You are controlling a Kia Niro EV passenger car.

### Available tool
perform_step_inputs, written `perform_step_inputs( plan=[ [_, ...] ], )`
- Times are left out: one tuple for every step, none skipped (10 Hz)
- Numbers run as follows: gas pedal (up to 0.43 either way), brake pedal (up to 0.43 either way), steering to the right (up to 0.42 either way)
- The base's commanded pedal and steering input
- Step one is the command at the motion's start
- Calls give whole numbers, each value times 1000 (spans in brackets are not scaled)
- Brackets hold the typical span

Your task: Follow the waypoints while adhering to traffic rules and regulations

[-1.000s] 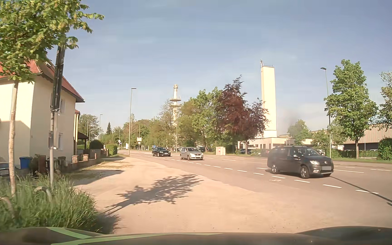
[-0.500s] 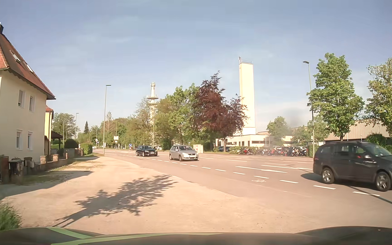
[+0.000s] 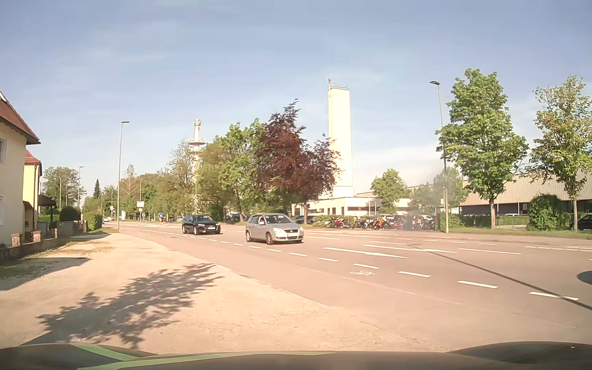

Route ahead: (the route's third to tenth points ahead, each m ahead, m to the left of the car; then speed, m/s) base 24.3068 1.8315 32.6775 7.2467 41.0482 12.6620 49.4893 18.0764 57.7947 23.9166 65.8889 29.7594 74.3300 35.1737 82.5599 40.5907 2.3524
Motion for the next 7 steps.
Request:
perform_step_inputs(
  plan=[
    [0, 226, 291],
    [0, 232, 292],
    [0, 226, 295],
    [0, 226, 297],
    [0, 226, 298],
    [0, 232, 300],
    [0, 232, 301]
  ],
)
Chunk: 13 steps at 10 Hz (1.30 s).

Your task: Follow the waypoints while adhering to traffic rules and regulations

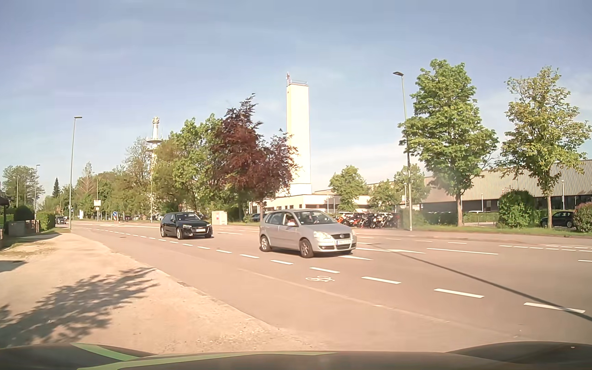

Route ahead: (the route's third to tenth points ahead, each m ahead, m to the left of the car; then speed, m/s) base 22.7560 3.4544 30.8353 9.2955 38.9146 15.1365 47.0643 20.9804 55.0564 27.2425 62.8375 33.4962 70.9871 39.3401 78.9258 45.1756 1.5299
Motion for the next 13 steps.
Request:
perform_step_inputs(
  plan=[
    [0, 232, 301],
    [0, 238, 301],
    [0, 232, 301],
    [0, 213, 301],
    [0, 122, 301],
    [0, 43, 302],
    [0, 30, 306],
    [0, 24, 312],
    [0, 12, 323],
    [0, 0, 334],
    [0, 0, 343],
    [0, 6, 349],
    [0, 30, 354]
  ],
)
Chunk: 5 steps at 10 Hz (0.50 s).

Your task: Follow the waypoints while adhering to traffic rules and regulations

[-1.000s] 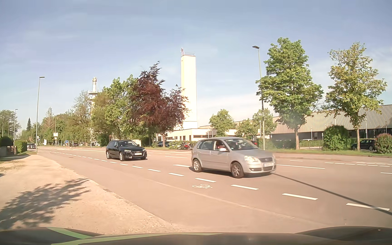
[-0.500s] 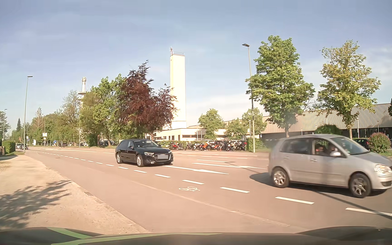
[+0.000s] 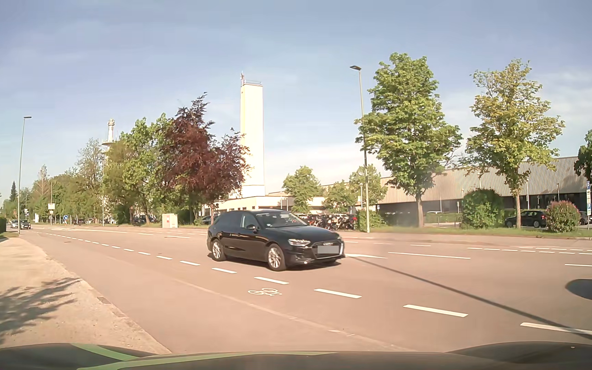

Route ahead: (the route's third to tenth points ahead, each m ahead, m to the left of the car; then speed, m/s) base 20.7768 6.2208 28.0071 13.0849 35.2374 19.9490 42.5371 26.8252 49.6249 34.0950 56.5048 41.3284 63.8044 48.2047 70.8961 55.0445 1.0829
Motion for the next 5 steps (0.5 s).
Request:
perform_step_inputs(
  plan=[
    [0, 73, 358],
    [0, 91, 359],
    [0, 104, 360],
    [0, 110, 361],
    [0, 122, 361]
  ],
)
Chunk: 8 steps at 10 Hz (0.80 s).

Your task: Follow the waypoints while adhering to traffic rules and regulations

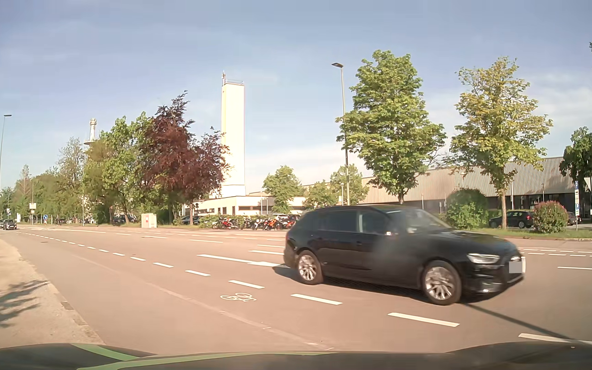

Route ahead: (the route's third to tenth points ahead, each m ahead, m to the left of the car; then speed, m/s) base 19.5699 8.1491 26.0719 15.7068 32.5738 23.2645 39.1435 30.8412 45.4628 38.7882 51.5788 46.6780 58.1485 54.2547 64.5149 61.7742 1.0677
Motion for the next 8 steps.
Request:
perform_step_inputs(
  plan=[
    [0, 146, 361],
    [0, 159, 361],
    [0, 171, 361],
    [0, 171, 361],
    [0, 177, 361],
    [0, 189, 361],
    [0, 201, 360],
    [0, 201, 359]
  ],
)
